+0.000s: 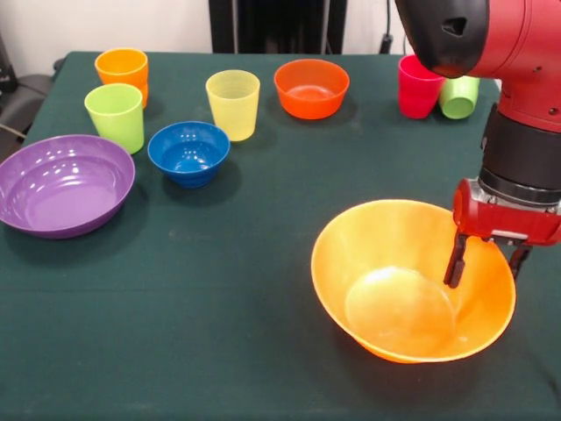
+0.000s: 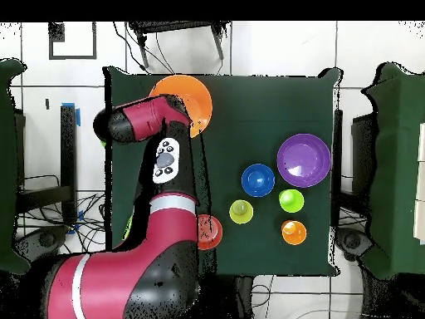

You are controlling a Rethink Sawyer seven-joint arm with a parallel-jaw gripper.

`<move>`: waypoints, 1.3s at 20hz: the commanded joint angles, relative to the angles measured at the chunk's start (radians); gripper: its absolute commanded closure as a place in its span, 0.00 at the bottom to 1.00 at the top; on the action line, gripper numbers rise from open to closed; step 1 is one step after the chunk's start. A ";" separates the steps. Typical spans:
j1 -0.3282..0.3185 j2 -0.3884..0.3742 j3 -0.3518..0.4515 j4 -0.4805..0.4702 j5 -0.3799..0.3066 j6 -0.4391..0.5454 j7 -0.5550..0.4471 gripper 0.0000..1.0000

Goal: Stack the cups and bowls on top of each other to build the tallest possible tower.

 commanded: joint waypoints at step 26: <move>0.042 -0.018 0.096 0.114 0.048 0.140 0.016 0.00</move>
